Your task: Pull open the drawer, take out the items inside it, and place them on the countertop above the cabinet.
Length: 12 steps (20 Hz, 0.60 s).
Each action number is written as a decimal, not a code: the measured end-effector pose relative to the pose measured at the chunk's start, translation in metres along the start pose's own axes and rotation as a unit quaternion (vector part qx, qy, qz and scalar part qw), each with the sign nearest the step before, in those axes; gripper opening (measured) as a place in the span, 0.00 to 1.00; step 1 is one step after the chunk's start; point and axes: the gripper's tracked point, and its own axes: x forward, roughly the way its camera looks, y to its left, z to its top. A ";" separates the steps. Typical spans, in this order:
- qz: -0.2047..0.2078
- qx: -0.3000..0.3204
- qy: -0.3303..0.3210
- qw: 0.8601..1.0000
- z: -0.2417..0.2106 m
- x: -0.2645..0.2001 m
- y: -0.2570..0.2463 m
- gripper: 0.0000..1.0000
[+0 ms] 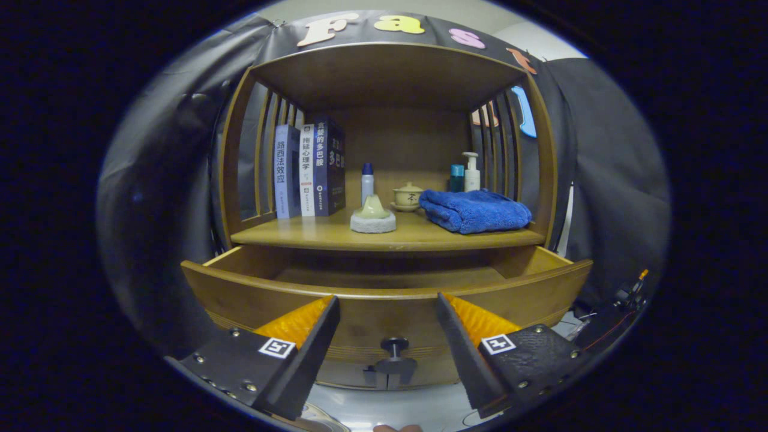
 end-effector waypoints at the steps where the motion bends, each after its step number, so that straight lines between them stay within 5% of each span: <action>1: 0.001 -0.001 0.000 1.000 0.000 0.002 0.000 0.97; 12: 0.002 -0.010 0.005 1.000 0.006 0.030 0.001 0.97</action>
